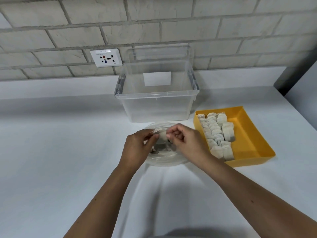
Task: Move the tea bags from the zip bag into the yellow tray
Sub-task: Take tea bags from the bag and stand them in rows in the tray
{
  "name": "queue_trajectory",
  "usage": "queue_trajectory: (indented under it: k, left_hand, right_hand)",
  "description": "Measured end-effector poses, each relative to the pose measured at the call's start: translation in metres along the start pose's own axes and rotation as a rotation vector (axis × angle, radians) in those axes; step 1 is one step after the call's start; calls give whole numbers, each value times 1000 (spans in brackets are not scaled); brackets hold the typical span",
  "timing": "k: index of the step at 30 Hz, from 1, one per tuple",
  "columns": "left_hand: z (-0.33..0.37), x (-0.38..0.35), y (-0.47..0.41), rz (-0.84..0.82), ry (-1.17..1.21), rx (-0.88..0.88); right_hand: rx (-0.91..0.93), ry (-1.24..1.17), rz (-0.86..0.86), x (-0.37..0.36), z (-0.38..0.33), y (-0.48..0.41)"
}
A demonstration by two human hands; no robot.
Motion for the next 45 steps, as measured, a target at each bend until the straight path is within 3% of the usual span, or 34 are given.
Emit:
queue_trajectory:
  k: [4,7,9,13,17,20,25,31,34,39,45]
  left_hand:
    - [-9,3,5,-2,-18,111]
    - [-12,3,8,-1,2,154]
    - [-13,2,9,-7,17,164]
    - [-14,0,10,-20,32,181]
    - [-17,-3,11,-68,26,208]
    - [-16,-2,10,-54,80,243]
    - [-17,2,10,1,278,313]
    - [-6,-1,12,-79,316,283]
    - [1,-7,13,-138,348,270]
    - [7,-16,16,-171,454,309]
    - [8,-15,20,-201,554,349]
  right_hand:
    - [-9,347,-344,-17,25,34]
    - [10,419,-418,-19,35,47]
    - [8,400,-426,-18,34,48]
    - [-70,368,-245,-9,32,36]
    - [-164,633,-312,-19,34,33]
    - [-181,667,-327,-24,32,32]
    - [-161,512,-362,-20,24,32]
    - [-36,157,-381,5,-7,24]
    - [-69,8,-370,8,-16,14]
    - [-184,-37,-190,10,-4,-1]
    - [-191,-54,-134,5,-1,-3]
Point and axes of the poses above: each hand's wrist, its own y-axis away from the middle knuckle, its own x-axis out of the back of the hand, z = x × y, the point moved 4 cm from there along -y, towards the middle knuckle, and after that the axes turned 2 degrees about -x, right-handed, at the moved point
